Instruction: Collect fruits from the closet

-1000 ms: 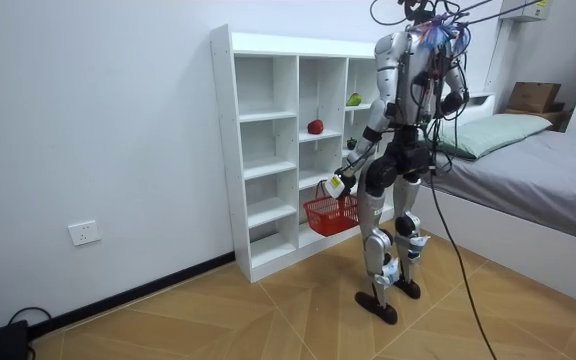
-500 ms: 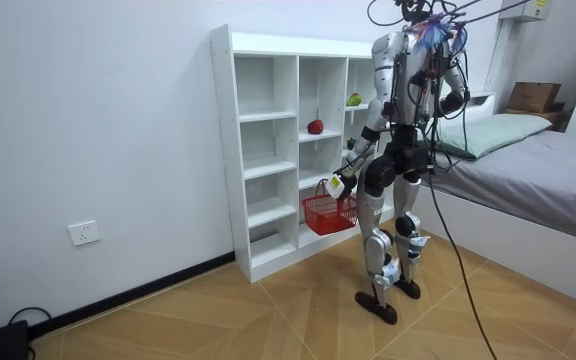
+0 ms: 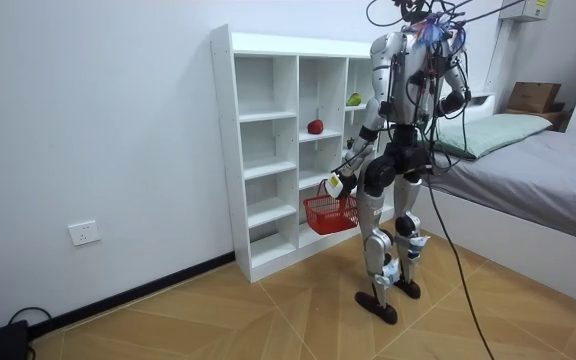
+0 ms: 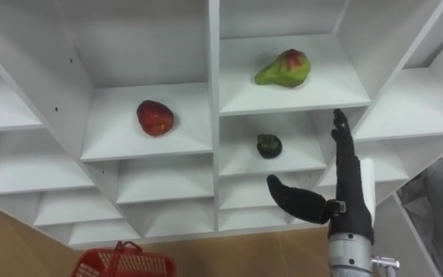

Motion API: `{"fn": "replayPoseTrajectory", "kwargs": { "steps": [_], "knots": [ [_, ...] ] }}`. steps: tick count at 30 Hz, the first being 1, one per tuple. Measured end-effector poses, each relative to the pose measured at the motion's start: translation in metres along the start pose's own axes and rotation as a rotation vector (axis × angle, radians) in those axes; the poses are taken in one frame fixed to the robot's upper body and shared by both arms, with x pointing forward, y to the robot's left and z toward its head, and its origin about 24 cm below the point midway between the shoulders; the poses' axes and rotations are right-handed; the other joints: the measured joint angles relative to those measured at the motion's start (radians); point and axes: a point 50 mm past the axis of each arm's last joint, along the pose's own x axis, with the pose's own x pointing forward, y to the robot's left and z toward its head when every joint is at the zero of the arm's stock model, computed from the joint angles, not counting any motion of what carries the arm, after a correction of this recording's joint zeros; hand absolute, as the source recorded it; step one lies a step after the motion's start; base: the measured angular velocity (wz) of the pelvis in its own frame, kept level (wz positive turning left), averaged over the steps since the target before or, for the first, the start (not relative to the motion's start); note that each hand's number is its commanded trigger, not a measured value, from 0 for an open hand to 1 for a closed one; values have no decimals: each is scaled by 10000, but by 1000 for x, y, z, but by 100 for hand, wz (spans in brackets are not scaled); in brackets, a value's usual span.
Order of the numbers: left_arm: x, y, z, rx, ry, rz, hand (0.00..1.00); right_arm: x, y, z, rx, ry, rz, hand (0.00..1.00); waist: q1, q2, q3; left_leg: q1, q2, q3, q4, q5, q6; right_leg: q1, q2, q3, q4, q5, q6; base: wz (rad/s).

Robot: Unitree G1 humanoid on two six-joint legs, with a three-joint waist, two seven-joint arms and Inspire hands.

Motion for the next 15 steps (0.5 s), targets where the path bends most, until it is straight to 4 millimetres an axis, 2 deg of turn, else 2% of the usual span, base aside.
{"fn": "replayPoseTrajectory", "kwargs": {
  "steps": [9, 11, 15],
  "knots": [
    [0, 0, 0, 0, -16, -6, 100, 4, 2, 16, 195, -776, -136, 0, 21, 3, 25, 52, 10, -8, 0, 0, 0, 65, 17, 14, -17, 1, -1, 0],
    [0, 1, 0, 7, 3, -9, 100, 9, 3, 24, 52, -1229, -119, 0, 39, 6, 98, 153, 11, -9, -24, 0, 0, 142, 20, 16, -28, 0, -1, 0],
    [0, 1, -1, 3, 56, 12, 100, 10, 1, 40, 0, -2061, -429, 0, 161, 22, 101, 180, 11, -8, -52, 0, -1, 153, 27, 16, -39, 0, -1, 0]
  ]
}}
